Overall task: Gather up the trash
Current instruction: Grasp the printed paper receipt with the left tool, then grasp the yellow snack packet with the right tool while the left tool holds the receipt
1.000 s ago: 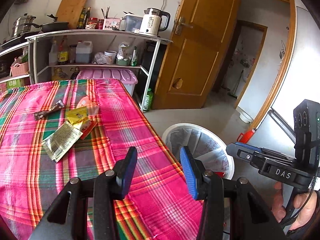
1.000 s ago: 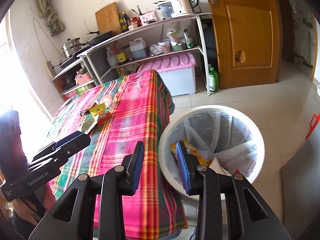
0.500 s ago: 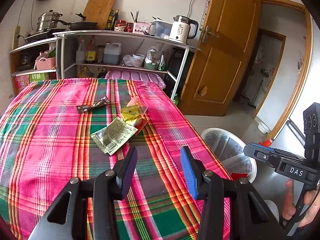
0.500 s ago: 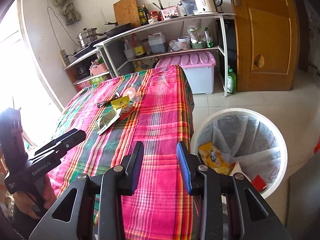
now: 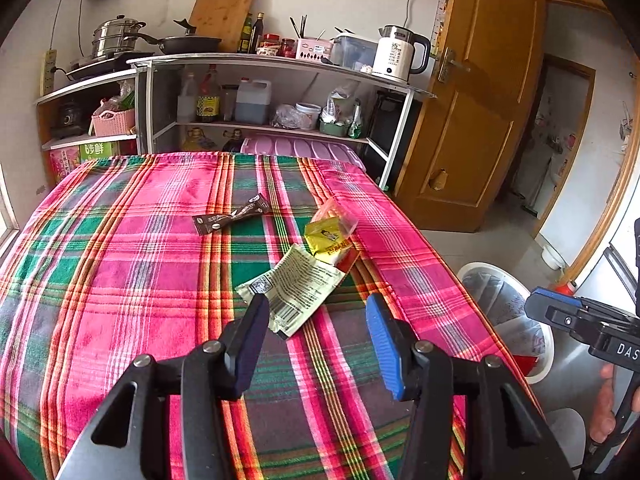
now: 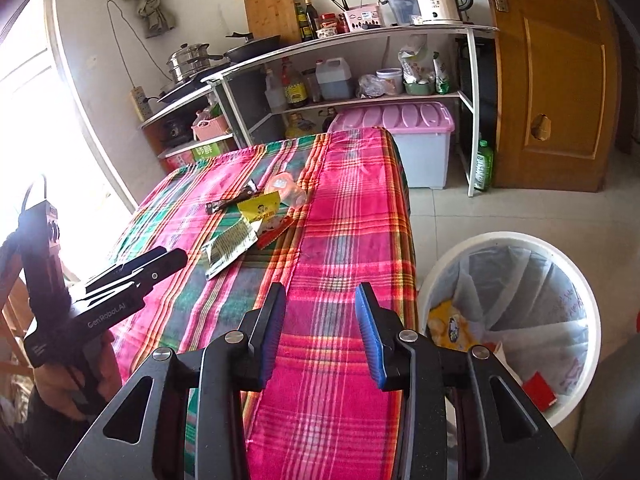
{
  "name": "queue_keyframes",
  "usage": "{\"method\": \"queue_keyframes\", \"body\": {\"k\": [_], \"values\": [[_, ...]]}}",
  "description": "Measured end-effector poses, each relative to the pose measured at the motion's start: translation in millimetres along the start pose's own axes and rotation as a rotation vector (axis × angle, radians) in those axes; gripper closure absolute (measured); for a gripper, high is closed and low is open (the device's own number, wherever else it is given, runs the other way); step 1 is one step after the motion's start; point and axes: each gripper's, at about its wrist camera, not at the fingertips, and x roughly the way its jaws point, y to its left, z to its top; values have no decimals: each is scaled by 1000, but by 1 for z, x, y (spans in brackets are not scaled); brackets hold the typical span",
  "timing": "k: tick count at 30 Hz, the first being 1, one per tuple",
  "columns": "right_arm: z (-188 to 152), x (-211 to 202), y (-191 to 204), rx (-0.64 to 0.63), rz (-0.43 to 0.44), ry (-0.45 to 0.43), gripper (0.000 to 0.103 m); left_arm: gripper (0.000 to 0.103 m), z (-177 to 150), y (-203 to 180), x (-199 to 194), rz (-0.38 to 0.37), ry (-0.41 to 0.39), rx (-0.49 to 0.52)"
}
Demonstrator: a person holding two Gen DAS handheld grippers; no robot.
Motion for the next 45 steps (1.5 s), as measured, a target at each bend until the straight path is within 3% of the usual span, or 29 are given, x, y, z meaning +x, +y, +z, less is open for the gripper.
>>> {"method": "queue_keyframes", "body": {"k": [10, 19, 22, 23, 24, 26, 35, 39, 45], "values": [[14, 30, 9, -26, 16, 27, 66, 51, 20, 22, 46, 48, 60, 15], [26, 57, 15, -38, 26, 47, 66, 51, 25, 31, 90, 36, 215, -6], [30, 64, 18, -47, 30, 53, 66, 62, 24, 25, 90, 54, 214, 16], [31, 67, 19, -51, 30, 54, 66, 75, 23, 22, 89, 60, 214, 27], [33, 69, 21, -54, 31, 54, 66, 82, 22, 20, 88, 52, 216, 35], [36, 74, 23, -60, 33, 57, 66, 87, 20, 18, 85, 47, 218, 49], [52, 103, 38, -136, 41, 99, 64, 91, 14, 27, 57, 12, 138, -16], [60, 121, 51, -202, 48, 116, 54, 91, 13, 40, 48, 2, 108, -63], [71, 155, 68, -283, 46, 137, 53, 91, 12, 59, 40, -7, 85, -109]]}}
